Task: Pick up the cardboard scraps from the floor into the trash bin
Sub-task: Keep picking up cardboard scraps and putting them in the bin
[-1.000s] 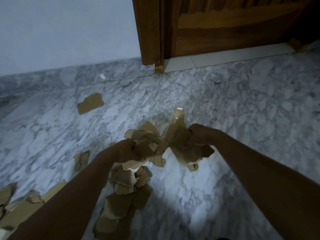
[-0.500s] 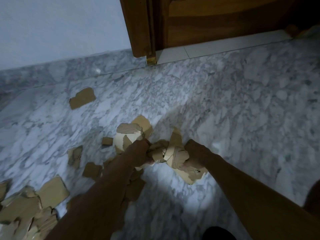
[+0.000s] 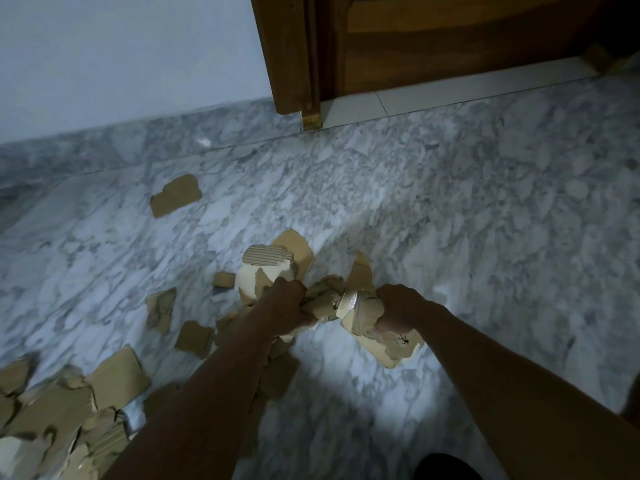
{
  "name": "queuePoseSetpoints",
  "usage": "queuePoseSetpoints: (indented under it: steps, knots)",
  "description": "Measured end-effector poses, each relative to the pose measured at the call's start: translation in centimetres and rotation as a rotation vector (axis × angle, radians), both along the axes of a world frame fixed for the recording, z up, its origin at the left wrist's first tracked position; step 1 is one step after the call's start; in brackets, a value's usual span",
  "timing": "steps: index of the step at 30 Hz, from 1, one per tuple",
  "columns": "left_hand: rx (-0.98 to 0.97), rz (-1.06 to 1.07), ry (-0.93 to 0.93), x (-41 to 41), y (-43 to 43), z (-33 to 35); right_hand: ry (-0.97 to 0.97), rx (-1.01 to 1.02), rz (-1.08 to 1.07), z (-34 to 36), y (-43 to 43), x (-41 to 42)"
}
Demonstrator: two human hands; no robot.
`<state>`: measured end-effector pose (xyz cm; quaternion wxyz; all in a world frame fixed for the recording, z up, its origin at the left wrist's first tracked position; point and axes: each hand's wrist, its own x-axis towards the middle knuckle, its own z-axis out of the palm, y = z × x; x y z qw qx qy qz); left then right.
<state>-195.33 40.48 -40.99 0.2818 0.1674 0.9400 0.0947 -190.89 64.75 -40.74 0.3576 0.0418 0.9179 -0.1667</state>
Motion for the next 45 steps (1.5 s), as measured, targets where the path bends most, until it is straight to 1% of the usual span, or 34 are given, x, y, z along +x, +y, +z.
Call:
queuePoseSetpoints:
  steps: [1,4,10,14,17,19,22,26,27,29,30,32,33,35,37,40,43,45]
  knots:
    - [-0.009,-0.005,-0.008,0.0,0.0,0.0,0.004,-0.006,0.004,0.0,0.0,0.0]
    - [0.042,-0.027,-0.018,0.3,0.1,0.1,0.007,-0.012,0.013,0.2,-0.2,0.3]
    - [-0.02,-0.09,-0.005,0.4,0.0,0.4,0.0,-0.017,-0.002,0.2,-0.3,0.7]
    - [0.04,-0.042,-0.017,0.1,0.1,0.4,-0.048,-0.029,-0.017,0.7,0.6,0.4]
    - [0.105,0.026,-0.068,-0.2,0.0,0.2,-0.054,-0.105,-0.074,1.4,1.8,-0.2]
    - [0.135,0.037,-0.058,-0.4,0.1,0.3,-0.048,-0.167,-0.106,2.1,2.6,-0.9]
    - [0.173,0.107,0.01,-1.0,-0.2,1.4,-0.051,-0.16,-0.122,3.7,3.6,-2.4]
    - [0.351,0.286,-0.005,-2.9,-2.7,3.2,0.016,-0.235,-0.194,4.7,2.9,-5.1]
    - [0.363,0.323,-0.014,-3.5,-3.7,4.0,0.036,-0.268,-0.192,5.0,2.0,-6.0]
    - [0.322,0.392,-0.042,-4.5,-6.1,5.9,0.07,-0.332,-0.191,5.4,-0.3,-7.9]
    - [0.371,0.437,-0.054,-4.8,-7.4,7.0,0.076,-0.362,-0.193,5.7,-1.8,-8.7]
    - [0.575,0.53,-0.058,-5.2,-10.3,8.6,0.05,-0.405,-0.178,6.1,-4.9,-10.3]
    - [0.645,0.548,-0.04,-5.1,-11.8,9.0,0.031,-0.409,-0.155,6.1,-6.6,-10.9]
    - [0.689,0.595,-0.022,-4.5,-14.6,9.3,0.003,-0.402,-0.097,5.3,-10.0,-11.8]
    - [0.749,0.665,-0.061,-3.9,-17.0,8.8,0.017,-0.378,-0.064,3.9,-13.4,-12.4]
    - [0.736,0.677,-0.081,-2.8,-19.1,8.0,0.057,-0.257,-0.028,1.7,-16.7,-13.2]
    - [0.783,0.687,-0.087,-2.1,-19.8,6.9,0.065,-0.094,0.005,0.5,-18.1,-13.8]
    - [0.743,0.694,-0.106,-1.9,-19.8,6.1,0.077,-0.051,0.037,0.0,-18.4,-13.9]
